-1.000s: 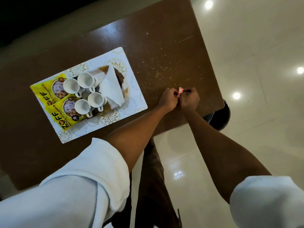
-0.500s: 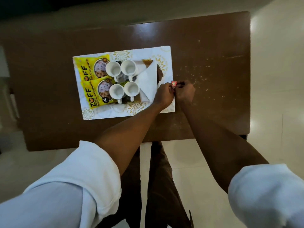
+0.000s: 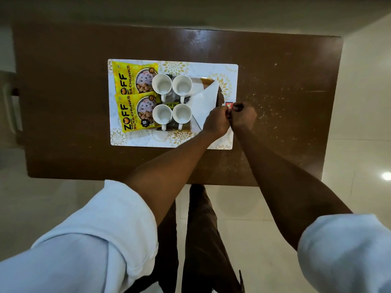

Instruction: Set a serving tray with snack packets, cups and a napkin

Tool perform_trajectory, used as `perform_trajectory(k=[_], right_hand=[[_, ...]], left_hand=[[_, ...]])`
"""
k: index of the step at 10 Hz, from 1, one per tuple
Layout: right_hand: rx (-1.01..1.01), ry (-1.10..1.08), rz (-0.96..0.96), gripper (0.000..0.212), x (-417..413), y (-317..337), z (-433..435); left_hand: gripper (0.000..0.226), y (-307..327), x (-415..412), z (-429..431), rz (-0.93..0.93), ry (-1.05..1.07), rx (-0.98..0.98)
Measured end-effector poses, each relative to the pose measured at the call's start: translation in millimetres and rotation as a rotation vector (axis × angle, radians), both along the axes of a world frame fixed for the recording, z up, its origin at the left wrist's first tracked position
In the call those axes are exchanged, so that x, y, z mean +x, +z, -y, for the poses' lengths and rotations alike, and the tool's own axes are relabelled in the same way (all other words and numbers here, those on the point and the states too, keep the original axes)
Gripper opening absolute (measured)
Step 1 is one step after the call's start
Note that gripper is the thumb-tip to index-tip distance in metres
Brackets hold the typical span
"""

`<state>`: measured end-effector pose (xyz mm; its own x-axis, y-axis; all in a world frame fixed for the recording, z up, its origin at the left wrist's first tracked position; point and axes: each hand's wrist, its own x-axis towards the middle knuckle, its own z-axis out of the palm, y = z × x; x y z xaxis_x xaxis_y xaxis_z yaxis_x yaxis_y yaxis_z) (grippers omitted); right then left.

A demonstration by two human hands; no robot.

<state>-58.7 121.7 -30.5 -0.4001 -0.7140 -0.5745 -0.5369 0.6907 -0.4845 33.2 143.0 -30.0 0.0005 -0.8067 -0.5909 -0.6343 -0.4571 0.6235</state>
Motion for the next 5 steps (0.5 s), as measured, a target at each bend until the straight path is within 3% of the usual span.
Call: perform_trajectory(k=[4, 5], right_hand=[[-0.01, -0.042, 0.019, 0.025, -3, 2, 0], [-0.028, -0.058, 0.024, 0.024, -9, 7, -2]], left_hand=[[0.031, 13, 1, 2, -0.048, -0.006, 0.011], [0.04, 20, 3, 4, -0.056, 0.018, 0.026]])
